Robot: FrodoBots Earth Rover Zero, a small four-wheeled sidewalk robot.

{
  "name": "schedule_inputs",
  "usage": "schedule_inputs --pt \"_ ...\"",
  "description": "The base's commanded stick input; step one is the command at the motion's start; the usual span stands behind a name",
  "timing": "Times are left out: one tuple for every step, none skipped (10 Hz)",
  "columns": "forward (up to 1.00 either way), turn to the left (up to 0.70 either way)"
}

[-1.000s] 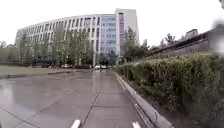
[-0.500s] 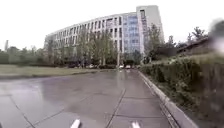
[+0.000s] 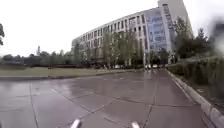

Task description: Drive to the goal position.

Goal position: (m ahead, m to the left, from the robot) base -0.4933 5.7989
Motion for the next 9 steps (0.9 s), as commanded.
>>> schedule_inputs --pt "0.7 0.35" --pt "0.7 0.35" --pt "0.7 0.35" --pt "0.7 0.35" --pt "0.7 0.35" --pt "0.7 0.35" --pt "0.7 0.35" --pt "0.7 0.35" --pt "0.7 0.35"
